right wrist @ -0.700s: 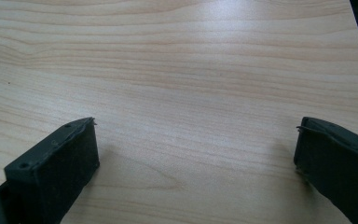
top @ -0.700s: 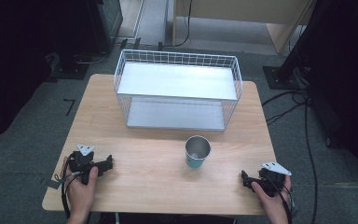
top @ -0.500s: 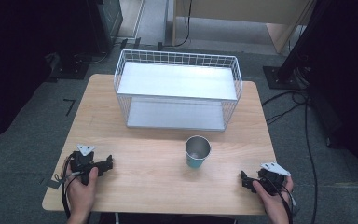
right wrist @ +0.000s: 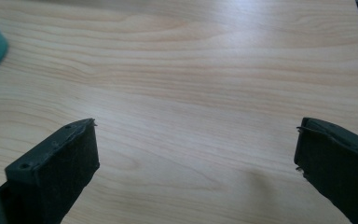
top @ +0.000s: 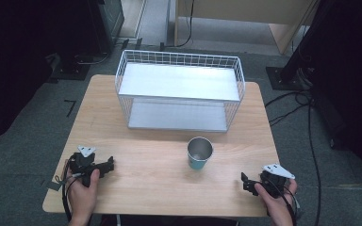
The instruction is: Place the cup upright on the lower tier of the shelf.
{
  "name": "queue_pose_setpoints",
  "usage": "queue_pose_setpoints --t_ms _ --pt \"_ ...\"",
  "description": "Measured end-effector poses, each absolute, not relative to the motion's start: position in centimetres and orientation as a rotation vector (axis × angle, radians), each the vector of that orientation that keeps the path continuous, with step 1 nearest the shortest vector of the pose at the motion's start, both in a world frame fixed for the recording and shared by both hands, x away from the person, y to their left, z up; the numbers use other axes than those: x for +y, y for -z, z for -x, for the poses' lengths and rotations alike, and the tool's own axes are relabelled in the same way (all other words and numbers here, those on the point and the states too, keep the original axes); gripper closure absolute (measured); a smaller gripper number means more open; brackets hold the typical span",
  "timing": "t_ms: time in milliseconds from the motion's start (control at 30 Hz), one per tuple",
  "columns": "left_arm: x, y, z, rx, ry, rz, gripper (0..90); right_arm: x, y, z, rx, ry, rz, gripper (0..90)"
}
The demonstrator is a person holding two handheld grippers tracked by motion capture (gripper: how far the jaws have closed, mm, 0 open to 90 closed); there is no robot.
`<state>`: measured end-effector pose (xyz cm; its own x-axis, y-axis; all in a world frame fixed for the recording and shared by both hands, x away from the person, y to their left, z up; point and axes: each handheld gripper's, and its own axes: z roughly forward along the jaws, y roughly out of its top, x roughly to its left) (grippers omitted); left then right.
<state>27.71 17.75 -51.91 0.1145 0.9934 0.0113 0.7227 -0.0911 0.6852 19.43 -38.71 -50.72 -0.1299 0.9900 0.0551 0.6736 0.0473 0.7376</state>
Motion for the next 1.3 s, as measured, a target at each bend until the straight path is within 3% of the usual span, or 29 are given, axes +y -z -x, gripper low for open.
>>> queue_pose_setpoints --t_ms 1300 --pt "17.7 51.9 -27.7 1.659 -0.671 -1.873 0.0 -31.6 49.3 -21.5 1.979 -0.969 -1.5 0.0"
